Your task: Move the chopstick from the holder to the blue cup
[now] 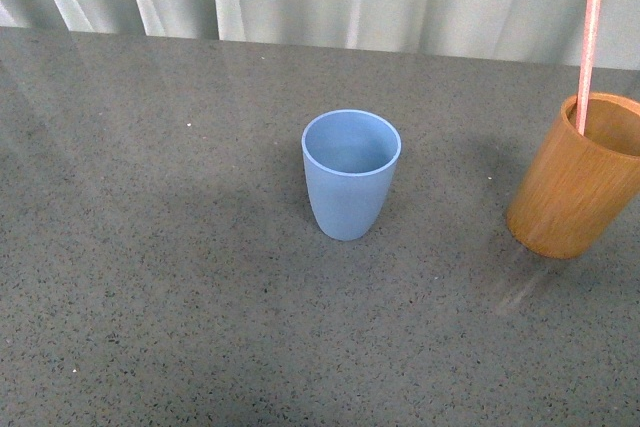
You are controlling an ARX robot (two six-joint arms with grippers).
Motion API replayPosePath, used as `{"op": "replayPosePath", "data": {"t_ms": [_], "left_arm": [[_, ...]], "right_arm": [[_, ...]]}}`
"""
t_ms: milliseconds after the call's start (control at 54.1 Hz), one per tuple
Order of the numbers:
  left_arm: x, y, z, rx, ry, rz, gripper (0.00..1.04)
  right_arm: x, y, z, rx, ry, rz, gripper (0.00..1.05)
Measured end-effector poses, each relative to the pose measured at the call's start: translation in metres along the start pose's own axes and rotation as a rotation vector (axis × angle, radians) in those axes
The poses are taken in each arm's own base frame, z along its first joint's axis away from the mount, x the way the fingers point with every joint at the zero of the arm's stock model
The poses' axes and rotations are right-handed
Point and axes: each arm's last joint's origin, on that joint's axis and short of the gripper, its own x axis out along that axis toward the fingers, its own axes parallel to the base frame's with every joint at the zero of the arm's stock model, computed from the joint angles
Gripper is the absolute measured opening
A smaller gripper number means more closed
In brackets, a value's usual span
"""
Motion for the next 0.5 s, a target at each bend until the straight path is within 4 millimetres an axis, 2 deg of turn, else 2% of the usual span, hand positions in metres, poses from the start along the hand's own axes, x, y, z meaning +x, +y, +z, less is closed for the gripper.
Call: {"op": "replayPosePath", "data": {"t_ms": [55, 370, 499], "left_arm": [[-0.005, 0.003, -0.002, 0.001, -0.014, 0.000, 0.04], [-0.030, 0.019, -0.024, 0.007, -0.019, -0.017, 0.04], [-0.037, 0.025, -0.030, 0.006, -0.019, 0.015, 0.04]], "right_arm": [[0.000, 0.000, 0.000, 0.000, 0.000, 0.000, 0.95], [0.000, 0.000, 0.000, 0.000, 0.001, 0.001, 0.95], [0.008, -0.005, -0.003, 0.075, 0.408, -0.061, 0.95]]}}
